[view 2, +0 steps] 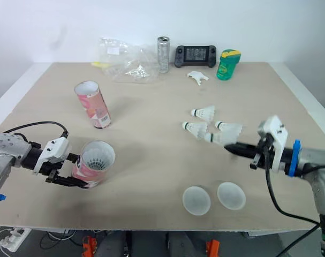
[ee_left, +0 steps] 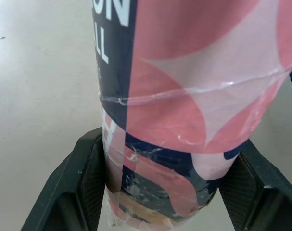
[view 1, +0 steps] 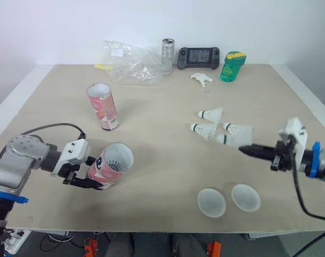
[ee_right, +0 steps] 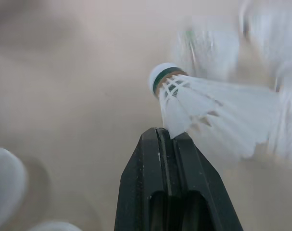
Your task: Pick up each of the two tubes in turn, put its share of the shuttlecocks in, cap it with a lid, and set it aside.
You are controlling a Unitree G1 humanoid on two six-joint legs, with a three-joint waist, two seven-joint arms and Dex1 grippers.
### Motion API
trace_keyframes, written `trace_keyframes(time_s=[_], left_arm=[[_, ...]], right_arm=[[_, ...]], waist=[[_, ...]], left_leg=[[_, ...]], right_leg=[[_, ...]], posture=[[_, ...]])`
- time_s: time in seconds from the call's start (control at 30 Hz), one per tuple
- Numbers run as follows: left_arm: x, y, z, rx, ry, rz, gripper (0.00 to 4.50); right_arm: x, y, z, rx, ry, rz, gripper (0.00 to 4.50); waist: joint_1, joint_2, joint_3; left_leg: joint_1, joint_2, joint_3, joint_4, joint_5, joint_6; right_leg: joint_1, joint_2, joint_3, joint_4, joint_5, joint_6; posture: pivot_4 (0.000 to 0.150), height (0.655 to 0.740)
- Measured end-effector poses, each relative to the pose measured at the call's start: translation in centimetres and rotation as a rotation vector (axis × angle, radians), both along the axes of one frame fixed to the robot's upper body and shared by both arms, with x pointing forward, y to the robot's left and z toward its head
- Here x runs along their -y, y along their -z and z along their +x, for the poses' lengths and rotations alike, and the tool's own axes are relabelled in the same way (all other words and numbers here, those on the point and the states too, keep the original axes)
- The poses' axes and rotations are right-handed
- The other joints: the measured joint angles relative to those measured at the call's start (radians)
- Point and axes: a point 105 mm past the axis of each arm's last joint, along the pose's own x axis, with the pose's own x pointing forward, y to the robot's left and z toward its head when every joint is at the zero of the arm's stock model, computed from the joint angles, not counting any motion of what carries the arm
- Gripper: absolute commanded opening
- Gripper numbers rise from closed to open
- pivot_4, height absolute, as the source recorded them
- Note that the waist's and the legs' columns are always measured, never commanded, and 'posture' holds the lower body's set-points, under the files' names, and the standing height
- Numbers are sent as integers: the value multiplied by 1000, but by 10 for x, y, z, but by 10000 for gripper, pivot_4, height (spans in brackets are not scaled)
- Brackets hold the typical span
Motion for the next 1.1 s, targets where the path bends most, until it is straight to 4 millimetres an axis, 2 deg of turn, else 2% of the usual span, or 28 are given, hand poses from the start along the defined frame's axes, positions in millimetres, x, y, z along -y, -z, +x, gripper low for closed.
trace_keyframes(time_s=[0.07, 0.1, 0.17, 0.33, 0.57, 0.67, 0.8, 0.83, 0.9, 1.0, 1.1], left_arm=[[-1, 0, 1, -4, -1, 2, 28118], [2, -1, 3, 2, 9, 1, 28118], [5, -1, 5, 3, 16, -7, 28118], [8, -2, 7, -7, 40, -13, 28118], [9, -2, 8, -13, 42, -14, 28118], [8, -2, 8, -14, 37, -12, 28118], [8, -2, 8, -14, 34, -11, 28118], [8, -2, 8, -13, 34, -13, 28118], [9, -2, 8, -13, 33, -18, 28118], [8, -2, 8, -13, 31, -19, 28118], [8, -1, 8, -13, 26, -22, 28118]], right_arm=[[-54, -37, -9, 141, -238, 2, 1137], [-74, -44, -18, 179, -339, -6, 1137], [-115, -45, -27, 201, -536, -36, 1137], [-161, -36, -19, 185, -727, -130, 1137], [-197, -13, -8, 202, -891, -300, 1137], [-213, -13, -8, 244, -958, -343, 1137], [-229, -22, -11, 255, -1035, -337, 11182], [-231, -24, -13, 256, -1054, -339, 16786], [-231, -24, -16, 230, -1087, -334, 21852], [-228, -25, -14, 173, -1088, -303, 21852], [-220, -33, -11, 145, -1079, -244, 21852]], waist=[[-3, 0, 0], [-3, 0, 0], [4, -2, 0], [10, -2, 0], [18, -2, 0], [18, -2, 0], [18, -2, 0], [20, -2, 0], [23, -2, 0], [23, -2, 0], [23, -2, 0]], left_leg=[[1, 1, 0, 0, 0, 0], [1, 1, -1, 0, 1, 0], [-2, 1, -2, 0, 2, -1], [-5, -2, 0, 1, 2, -2], [-6, -1, -3, 1, 2, -3], [-6, 0, -3, 1, 2, -3], [-6, 1, -4, 1, 2, -2], [-6, 1, -5, 1, 2, -3], [-6, 1, -5, 1, 2, -3], [-6, 1, -5, 1, 2, -3], [-5, 1, -5, 1, 2, -3]], right_leg=[[0, 1, 0, 0, 1, -1], [0, 1, 0, 0, 1, -2], [0, 1, -2, 0, -1, -5], [-2, -3, -1, 0, -2, -1], [-2, -2, -4, 0, -3, -1], [-2, 0, -5, 1, -2, -2], [-2, 1, -6, 1, -2, -3], [-2, 0, -6, 1, -2, -3], [-1, 0, -6, 1, -2, -3], [-2, 0, -6, 1, -2, -3], [-2, 0, -6, 1, -2, -4]], posture=[[1500, 7213], [1500, 7213], [1500, 7213], [1500, 7213], [1500, 7213], [1500, 7213], [1500, 7213], [1500, 7213], [1500, 7213], [1500, 7213], [1500, 7213]])
